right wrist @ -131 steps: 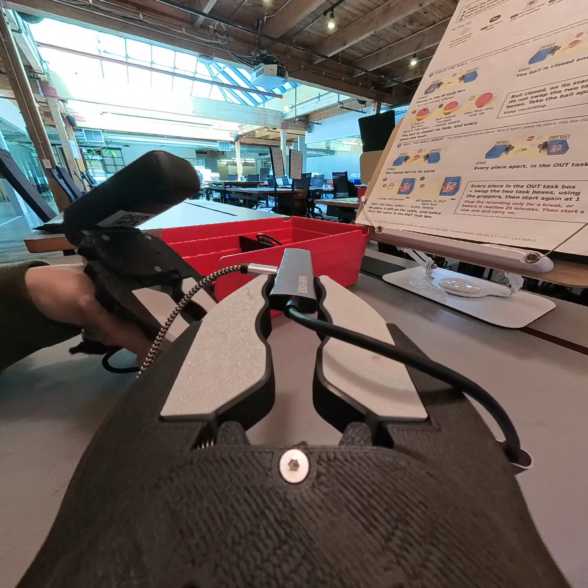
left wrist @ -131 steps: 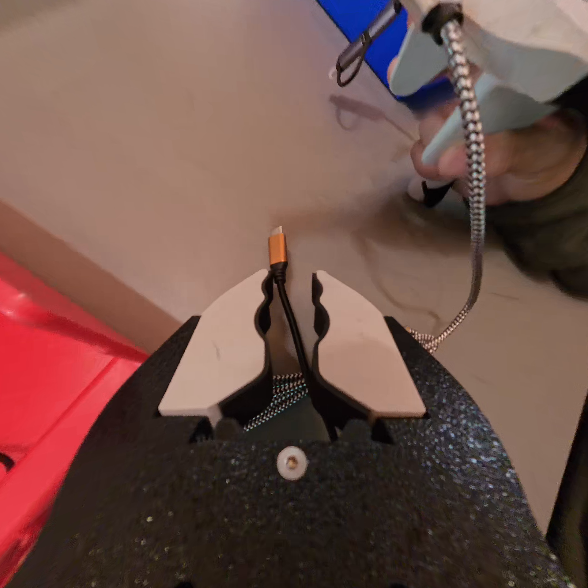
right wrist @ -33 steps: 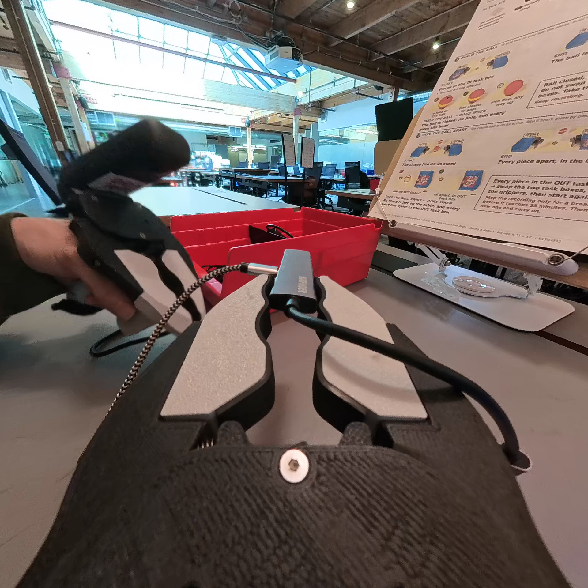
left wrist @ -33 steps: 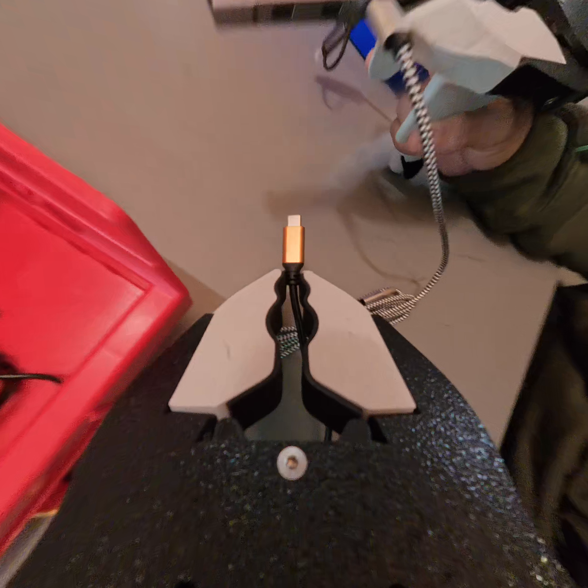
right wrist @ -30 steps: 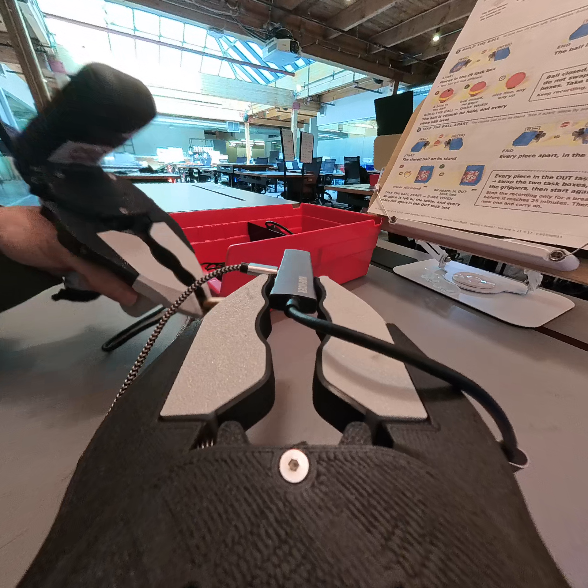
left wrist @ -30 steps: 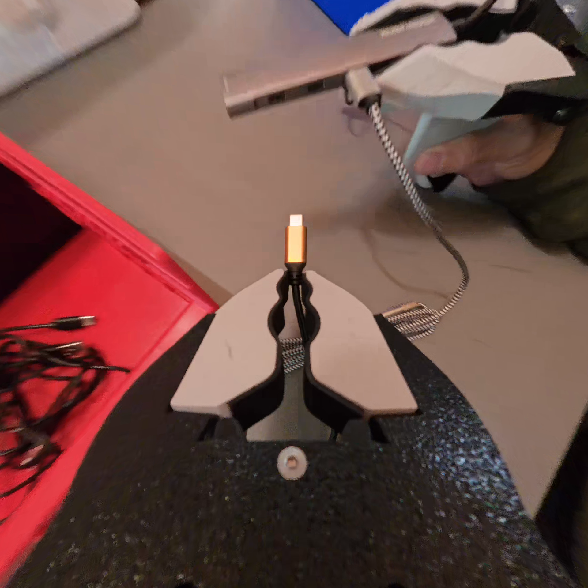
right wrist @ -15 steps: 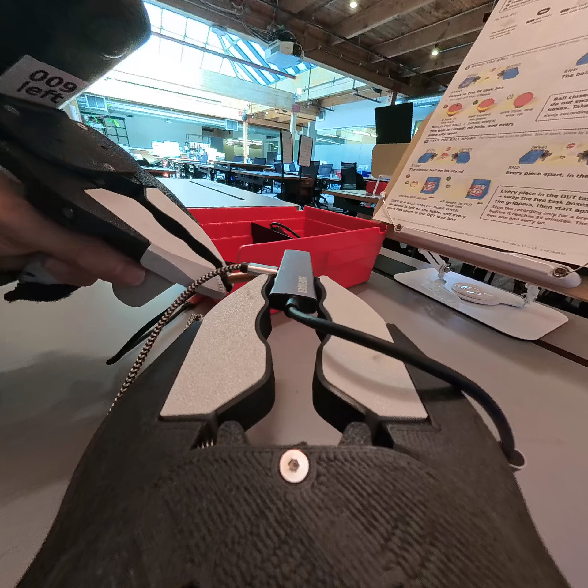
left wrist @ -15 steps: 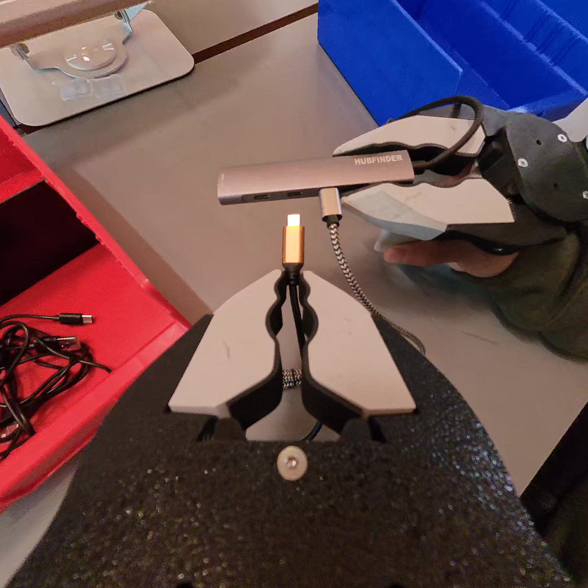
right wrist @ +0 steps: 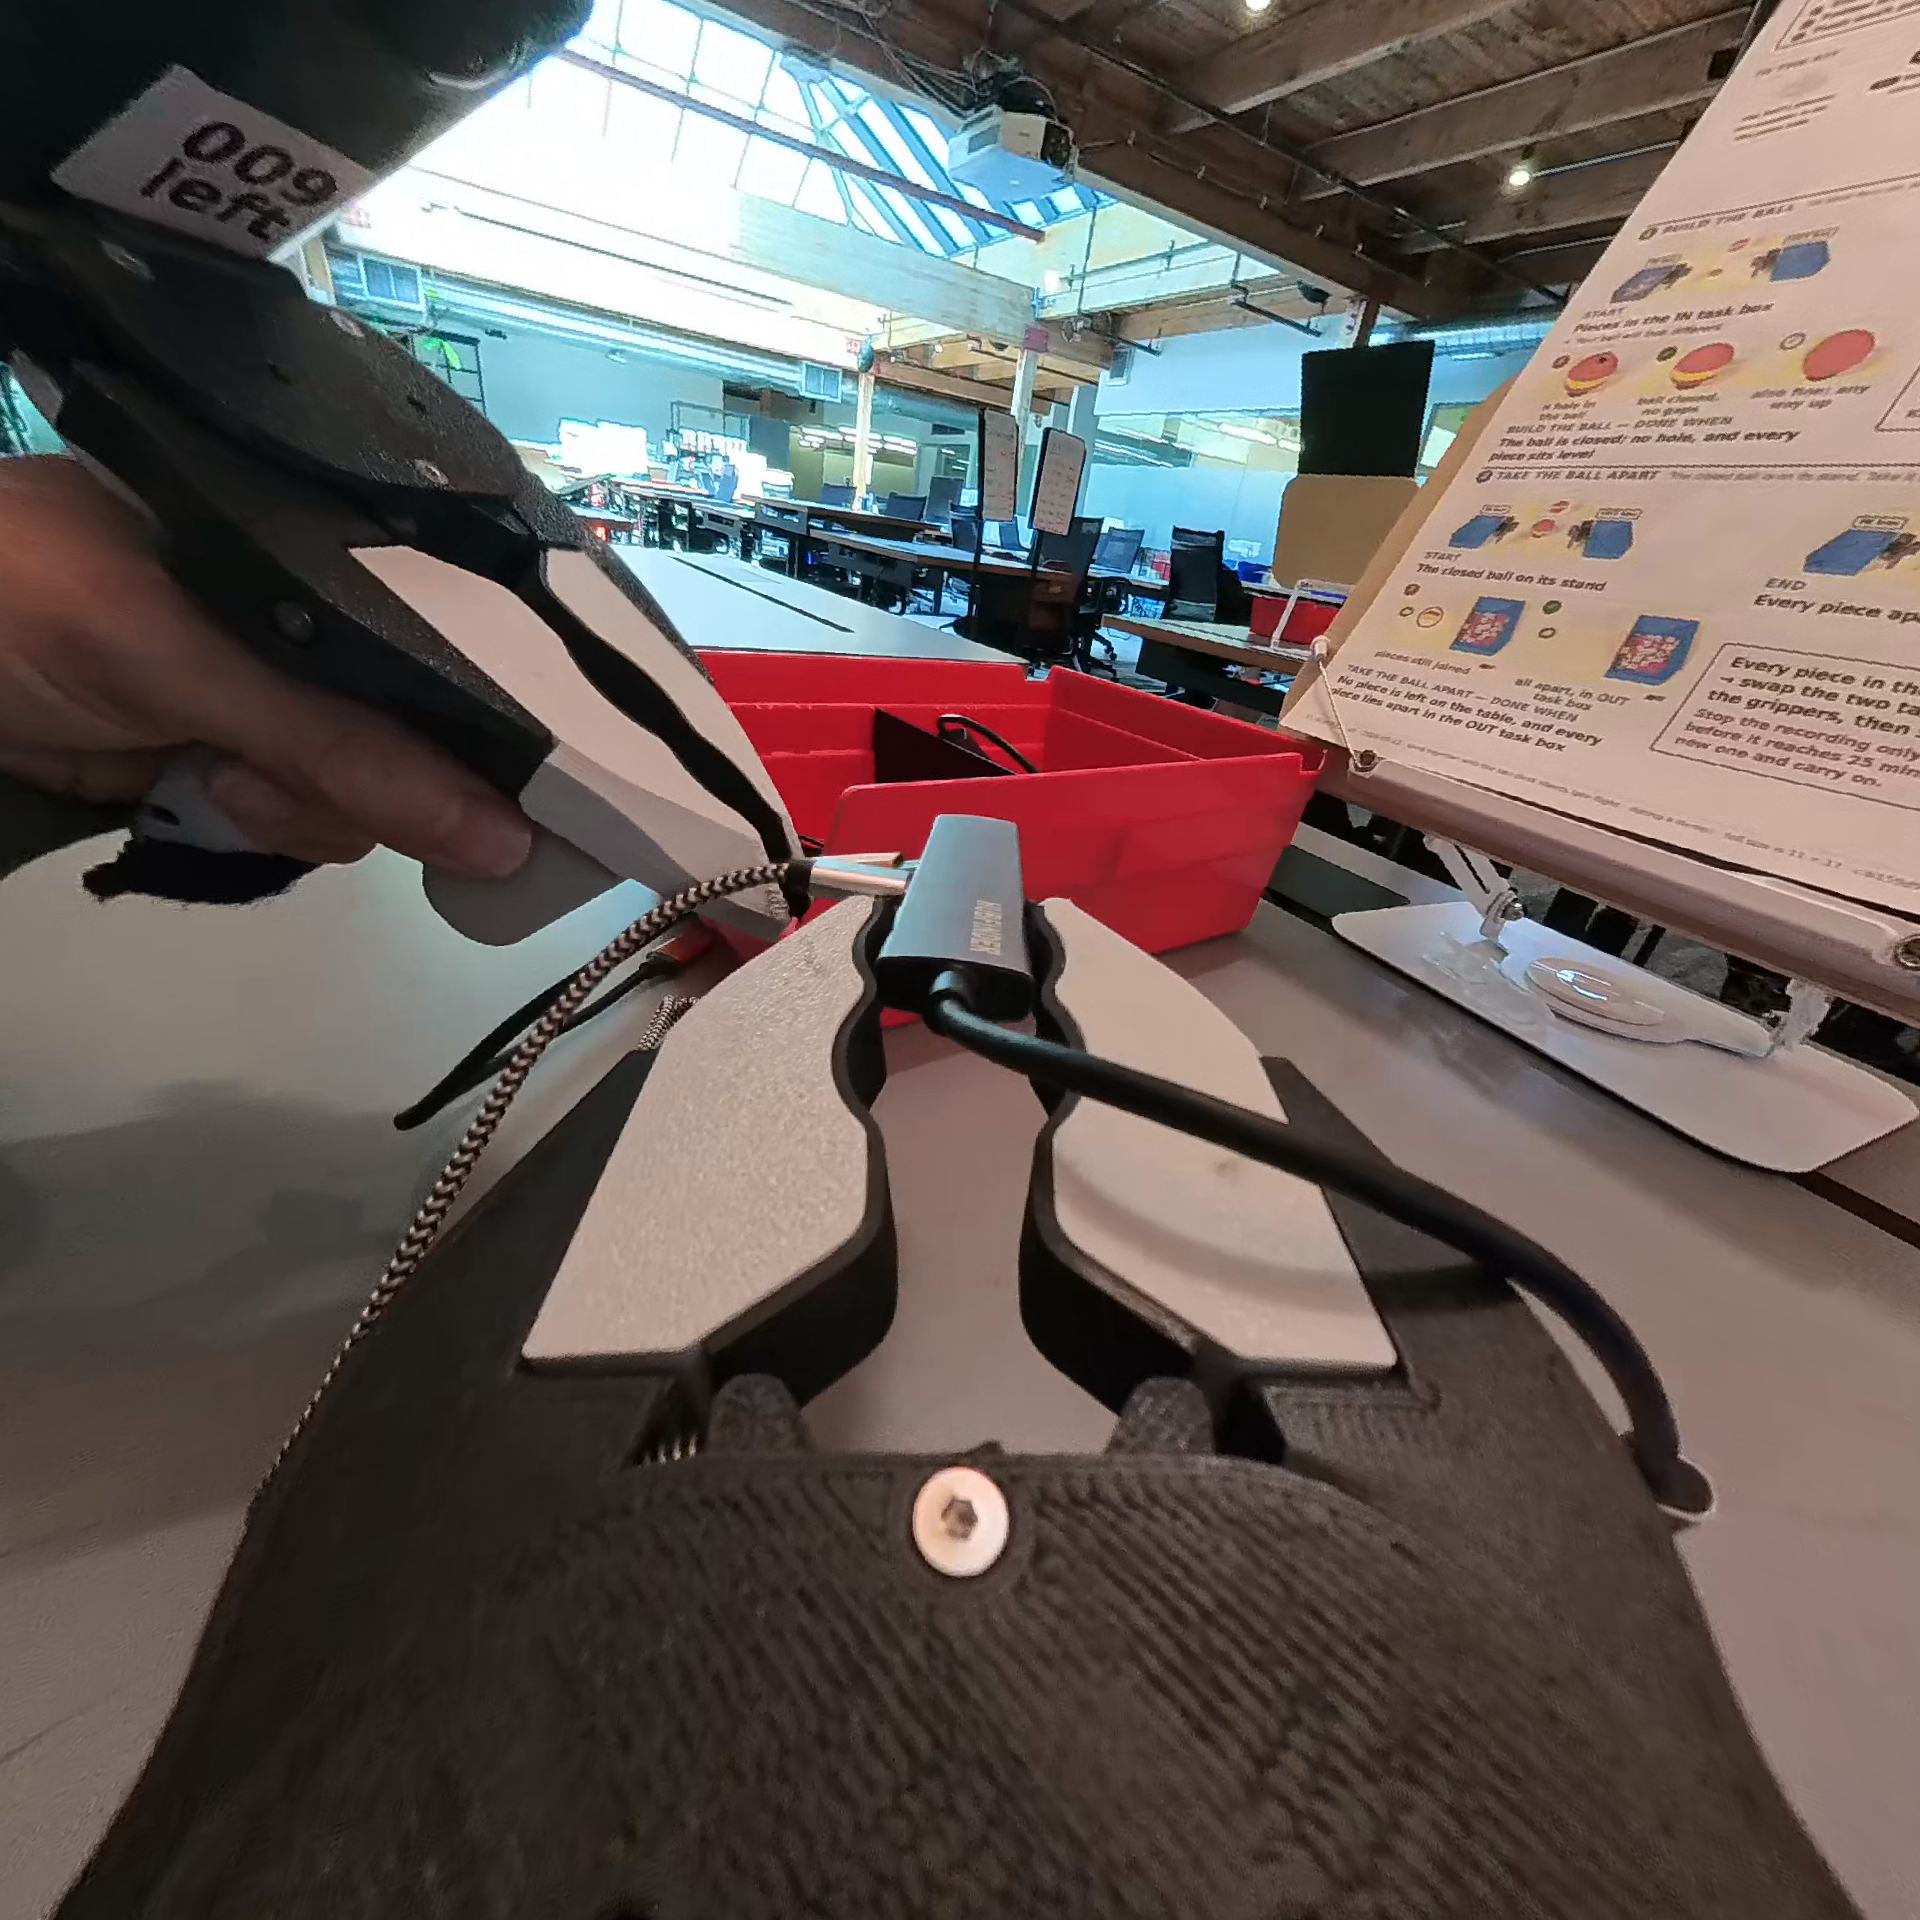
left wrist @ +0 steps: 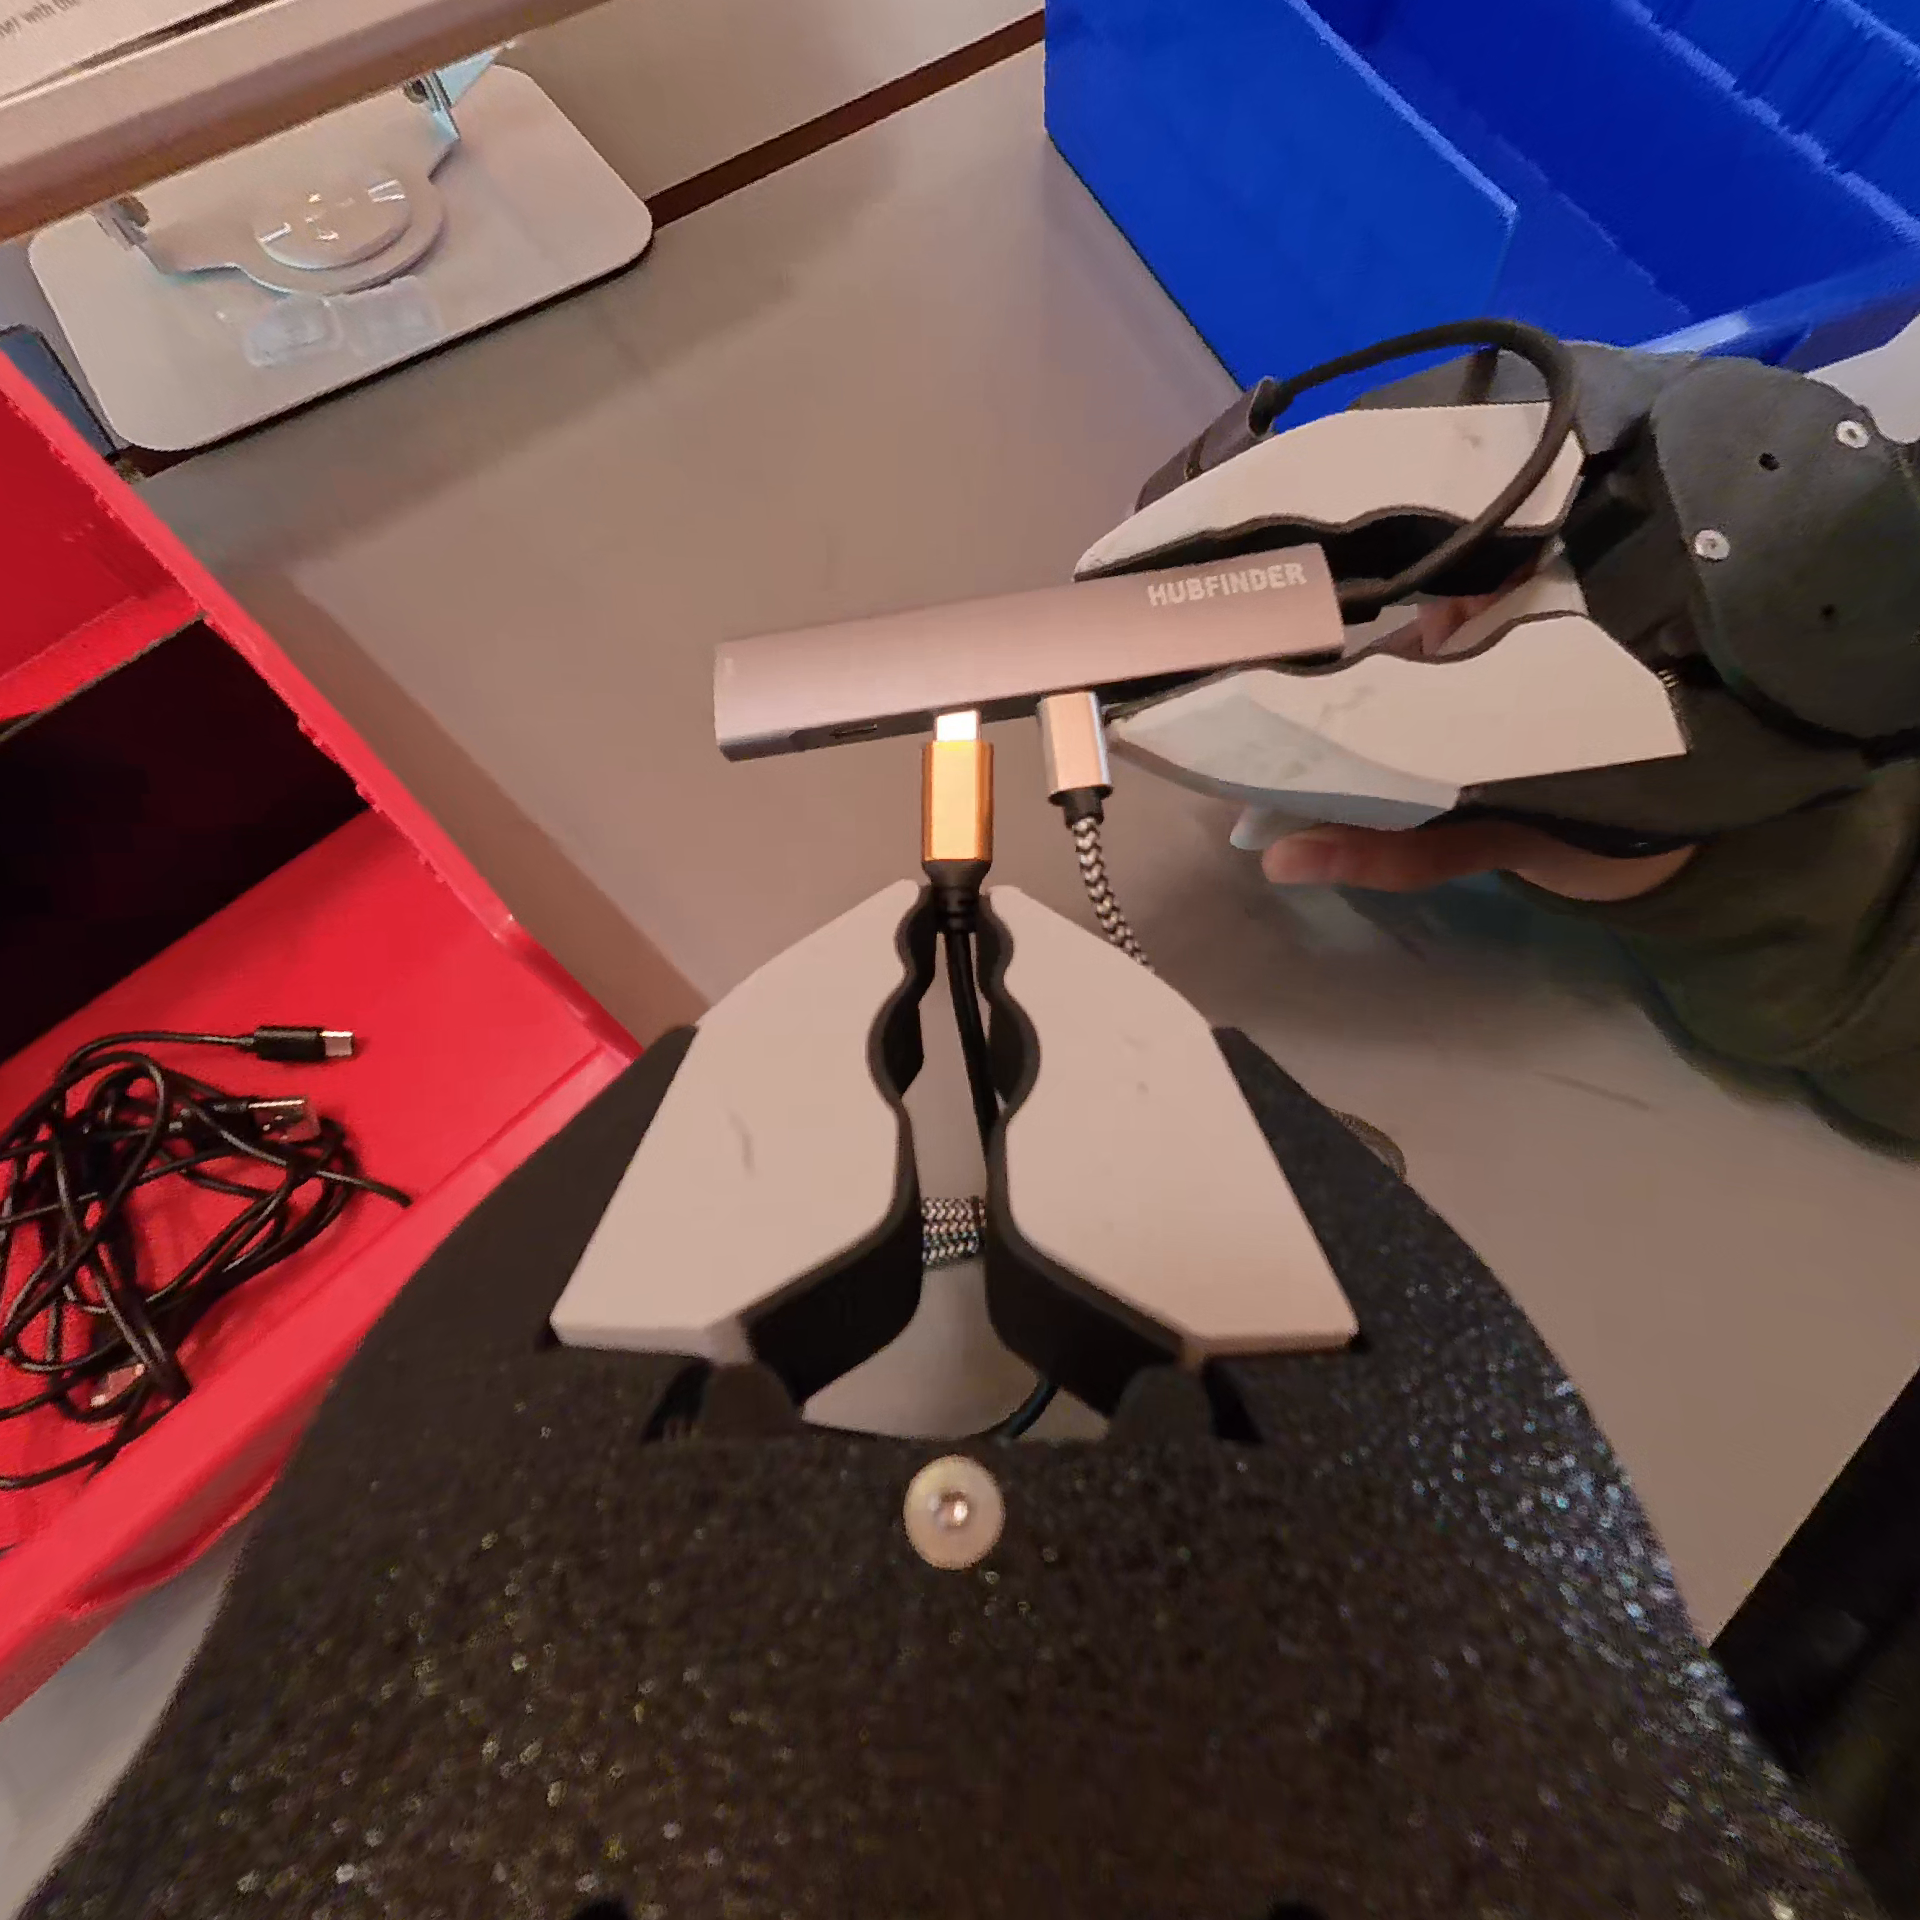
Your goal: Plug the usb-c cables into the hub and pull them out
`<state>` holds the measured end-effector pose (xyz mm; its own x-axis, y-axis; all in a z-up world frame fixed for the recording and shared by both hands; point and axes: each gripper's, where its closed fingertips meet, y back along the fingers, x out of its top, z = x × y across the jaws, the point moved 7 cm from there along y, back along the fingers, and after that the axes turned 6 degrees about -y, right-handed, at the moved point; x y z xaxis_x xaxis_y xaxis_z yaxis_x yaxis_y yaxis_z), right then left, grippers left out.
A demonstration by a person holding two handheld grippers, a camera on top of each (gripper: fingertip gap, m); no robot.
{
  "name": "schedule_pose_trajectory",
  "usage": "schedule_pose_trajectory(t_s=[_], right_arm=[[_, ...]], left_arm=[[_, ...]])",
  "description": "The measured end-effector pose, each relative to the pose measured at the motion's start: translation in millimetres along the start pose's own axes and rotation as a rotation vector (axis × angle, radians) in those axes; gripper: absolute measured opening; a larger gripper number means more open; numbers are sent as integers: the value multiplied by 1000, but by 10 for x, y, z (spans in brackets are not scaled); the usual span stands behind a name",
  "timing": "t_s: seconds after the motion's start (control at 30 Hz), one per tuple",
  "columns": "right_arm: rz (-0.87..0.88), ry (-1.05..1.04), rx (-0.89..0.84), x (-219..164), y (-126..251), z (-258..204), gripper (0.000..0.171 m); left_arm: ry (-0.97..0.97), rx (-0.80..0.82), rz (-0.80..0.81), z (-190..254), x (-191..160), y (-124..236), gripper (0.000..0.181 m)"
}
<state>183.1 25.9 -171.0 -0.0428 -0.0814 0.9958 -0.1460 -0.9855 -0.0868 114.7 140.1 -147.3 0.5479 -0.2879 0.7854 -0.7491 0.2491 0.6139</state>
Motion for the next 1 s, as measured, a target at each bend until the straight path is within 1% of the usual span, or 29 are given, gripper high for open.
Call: schedule_pose_trajectory(t_s=[0.03,0.17,0.3,0.47,0.8,0.93,1.0], right_arm=[[-1,5,-1,-1,-2,-4,25],[-25,15,-5,-13,-3,-9,25],[-43,24,-7,-23,-11,-17,25],[-44,1,-14,-19,21,18,25],[-61,21,-28,-30,21,12,26],[-52,16,-25,-25,31,16,26],[-34,4,-29,-14,46,30,26]], left_arm=[[-14,9,-4,4,0,2,6],[-41,28,18,23,24,10,6],[-69,44,2,36,2,-27,6],[-64,35,95,46,53,-16,6],[-52,23,133,24,32,-44,6],[-41,-2,175,11,40,-35,6],[-25,-10,235,11,54,-45,6]])
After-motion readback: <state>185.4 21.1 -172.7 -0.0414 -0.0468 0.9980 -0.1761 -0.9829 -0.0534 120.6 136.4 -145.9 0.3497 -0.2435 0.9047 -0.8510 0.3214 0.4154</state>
